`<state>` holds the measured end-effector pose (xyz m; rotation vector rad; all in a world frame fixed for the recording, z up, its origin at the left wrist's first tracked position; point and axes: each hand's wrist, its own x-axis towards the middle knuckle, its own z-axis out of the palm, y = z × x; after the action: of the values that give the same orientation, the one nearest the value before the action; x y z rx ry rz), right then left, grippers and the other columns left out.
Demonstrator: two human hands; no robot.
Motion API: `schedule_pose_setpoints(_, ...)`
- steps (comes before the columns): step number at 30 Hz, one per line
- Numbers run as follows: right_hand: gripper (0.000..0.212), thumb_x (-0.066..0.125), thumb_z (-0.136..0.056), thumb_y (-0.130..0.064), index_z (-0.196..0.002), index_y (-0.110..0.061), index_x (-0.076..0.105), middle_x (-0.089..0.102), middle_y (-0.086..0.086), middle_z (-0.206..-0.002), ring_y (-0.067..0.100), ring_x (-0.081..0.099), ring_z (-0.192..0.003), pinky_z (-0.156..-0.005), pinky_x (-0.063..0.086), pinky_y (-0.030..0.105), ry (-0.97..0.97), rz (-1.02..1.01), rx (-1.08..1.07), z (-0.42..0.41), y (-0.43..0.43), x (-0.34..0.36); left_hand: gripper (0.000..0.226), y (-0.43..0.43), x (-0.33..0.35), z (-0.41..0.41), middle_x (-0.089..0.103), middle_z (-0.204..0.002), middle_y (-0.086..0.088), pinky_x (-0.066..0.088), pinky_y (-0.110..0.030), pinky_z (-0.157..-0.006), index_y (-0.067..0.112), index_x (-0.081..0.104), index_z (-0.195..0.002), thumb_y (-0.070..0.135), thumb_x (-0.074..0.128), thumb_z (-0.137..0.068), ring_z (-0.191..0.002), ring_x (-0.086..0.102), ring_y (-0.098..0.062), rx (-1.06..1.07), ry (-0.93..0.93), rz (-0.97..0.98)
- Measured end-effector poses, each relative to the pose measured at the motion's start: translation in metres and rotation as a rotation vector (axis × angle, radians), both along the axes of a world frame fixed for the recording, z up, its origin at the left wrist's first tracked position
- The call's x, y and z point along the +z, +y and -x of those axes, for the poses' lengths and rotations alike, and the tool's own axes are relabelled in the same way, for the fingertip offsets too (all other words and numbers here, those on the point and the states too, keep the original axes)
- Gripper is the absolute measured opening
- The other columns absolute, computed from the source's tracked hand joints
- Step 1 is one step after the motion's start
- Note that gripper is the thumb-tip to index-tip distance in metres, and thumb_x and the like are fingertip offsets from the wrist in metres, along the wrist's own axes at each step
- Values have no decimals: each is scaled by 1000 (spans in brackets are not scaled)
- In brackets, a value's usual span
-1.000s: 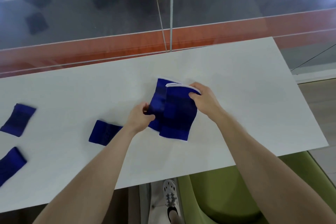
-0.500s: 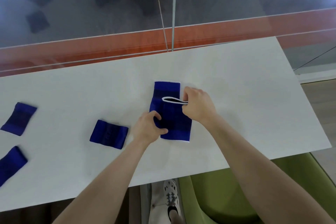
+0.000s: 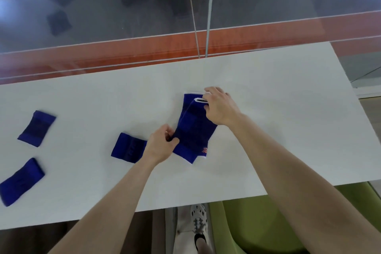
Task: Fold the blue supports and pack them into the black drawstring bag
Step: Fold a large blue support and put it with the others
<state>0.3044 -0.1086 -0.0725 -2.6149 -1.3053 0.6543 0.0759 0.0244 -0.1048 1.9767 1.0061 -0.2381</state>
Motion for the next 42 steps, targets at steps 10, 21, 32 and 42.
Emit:
schedule_pose_setpoints(10,14,58,-90,-19,-102,-22,65,65,3,-103,28,64,-97,-85,55,43,32,110,92,-18,36,-2,21,2,-6,8,79,-101,-4,53,-20,-75,12,77,-103,12,89,-86,-87,71,-17,57,14,128)
schedule_pose_setpoints(21,17,65,-74,-39,-80,-24,64,58,-13,-123,19,67,-94,-86,62,48,336,51,-188,3,-72,-1,31,20,8,-5,84,-106,4,63,-41,-96,20,83,-117,18,81,-86,-101,79,-18,-46,95,225)
schedule_pose_setpoints(32,15,67,-90,-31,-92,-19,75,49,-13,-160,17,58,-132,-91,42,31,251,202,78,14,-76,9,28,10,22,-7,74,-124,0,51,-29,-100,12,84,-121,2,63,-105,-117,69,-21,-251,74,104)
schedule_pose_setpoints(42,27,57,-104,-31,-92,-7,63,71,7,-91,27,65,-81,-72,54,41,237,192,49,16,-83,17,42,15,27,-1,61,-123,0,46,-34,-111,23,73,-140,19,79,-99,-119,56,-17,-310,311,198)
